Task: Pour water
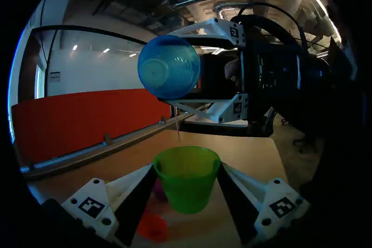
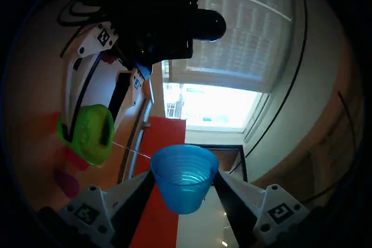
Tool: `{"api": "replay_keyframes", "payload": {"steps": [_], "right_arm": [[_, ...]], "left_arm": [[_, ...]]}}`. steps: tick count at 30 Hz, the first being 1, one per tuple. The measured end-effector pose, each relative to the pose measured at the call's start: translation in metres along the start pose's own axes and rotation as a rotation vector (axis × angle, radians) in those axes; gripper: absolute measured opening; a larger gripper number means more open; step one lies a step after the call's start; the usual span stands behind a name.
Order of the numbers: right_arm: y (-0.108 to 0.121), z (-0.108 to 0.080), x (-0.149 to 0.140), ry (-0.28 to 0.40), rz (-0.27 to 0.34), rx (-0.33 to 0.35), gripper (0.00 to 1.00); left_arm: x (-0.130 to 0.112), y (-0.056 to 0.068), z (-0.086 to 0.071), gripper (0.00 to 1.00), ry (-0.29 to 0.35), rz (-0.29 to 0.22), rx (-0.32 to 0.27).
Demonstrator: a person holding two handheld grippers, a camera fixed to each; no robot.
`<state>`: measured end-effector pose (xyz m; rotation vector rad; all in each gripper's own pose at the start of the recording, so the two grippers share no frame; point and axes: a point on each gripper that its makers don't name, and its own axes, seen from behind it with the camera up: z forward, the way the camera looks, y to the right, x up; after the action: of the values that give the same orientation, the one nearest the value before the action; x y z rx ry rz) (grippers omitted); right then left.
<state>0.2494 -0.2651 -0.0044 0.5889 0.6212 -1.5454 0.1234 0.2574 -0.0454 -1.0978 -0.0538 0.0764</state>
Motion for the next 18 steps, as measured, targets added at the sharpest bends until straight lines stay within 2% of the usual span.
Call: {"api": "replay_keyframes", "payload": {"steps": [6, 9, 12, 18], "right_arm": [[-0.001, 0.003, -0.002, 0.001, -0.031, 0.000, 0.89], [-0.002, 0.003, -0.003, 0.008, -0.016, 0.003, 0.89], [-0.002, 0.004, -0.004, 0.015, 0.018, 0.005, 0.89], [-0.003, 0.006, -0.011, 0.014, 0.133, 0.009, 0.89]], "left_arm": [[0.000, -0.001, -0.001, 0.87, 0.000, 0.002, 0.003], [0.001, -0.001, -0.001, 0.87, 0.001, 0.003, 0.003], [0.002, -0.001, -0.001, 0.87, 0.002, 0.003, 0.003], [0.002, -0.002, -0.001, 0.87, 0.002, 0.004, 0.005]]}}
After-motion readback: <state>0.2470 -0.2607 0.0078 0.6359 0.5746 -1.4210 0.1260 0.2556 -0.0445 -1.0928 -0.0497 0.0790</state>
